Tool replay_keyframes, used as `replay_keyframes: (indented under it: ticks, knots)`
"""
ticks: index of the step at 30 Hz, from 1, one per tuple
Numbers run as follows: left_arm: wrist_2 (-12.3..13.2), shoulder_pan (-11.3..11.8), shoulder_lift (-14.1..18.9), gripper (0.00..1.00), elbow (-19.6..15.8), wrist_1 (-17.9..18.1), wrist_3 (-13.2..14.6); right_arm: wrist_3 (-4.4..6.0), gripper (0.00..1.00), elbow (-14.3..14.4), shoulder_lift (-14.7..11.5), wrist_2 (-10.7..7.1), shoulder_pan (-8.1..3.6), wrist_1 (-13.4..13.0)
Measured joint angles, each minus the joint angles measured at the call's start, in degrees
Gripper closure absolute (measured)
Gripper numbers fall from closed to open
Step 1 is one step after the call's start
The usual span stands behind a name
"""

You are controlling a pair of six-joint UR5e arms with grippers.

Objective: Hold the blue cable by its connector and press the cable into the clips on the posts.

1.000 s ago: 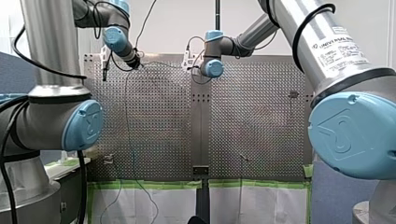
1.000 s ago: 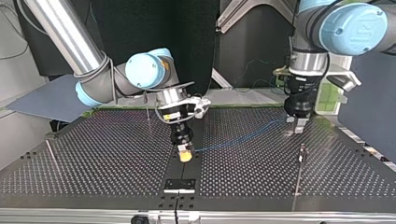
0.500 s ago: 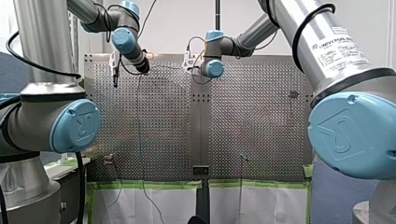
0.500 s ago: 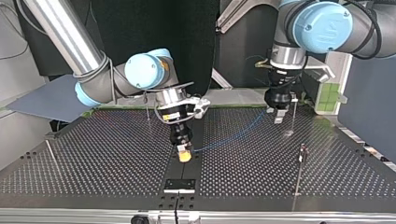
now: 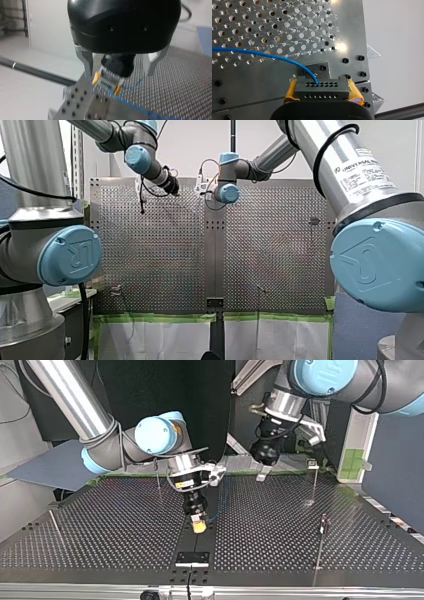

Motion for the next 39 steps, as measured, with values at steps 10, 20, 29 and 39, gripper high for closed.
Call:
replay_keyframes:
  ticks: [10,20,29,39]
  knots:
    - [-3.5,-5.1,-0.5,0.02,0.0,-0.2,0.0,-0.04,1.00,0.0,0.0,-0.03,0.13,0.1]
    - [-6.7,-5.4,-4.0,0.02,0.7,-1.0,0.6,-0.04,1.00,0.0,-0.3,-0.04,0.38,1.7]
    - [-3.5,-0.9,-5.0,0.02,0.9,0.0,-2.5,-1.87,1.00,0.3,-2.3,-0.07,1.76,5.9]
    - [-2.2,3.5,-5.0,0.02,1.0,-0.1,-6.8,-2.28,1.00,1.4,-4.7,-0.03,2.49,7.2]
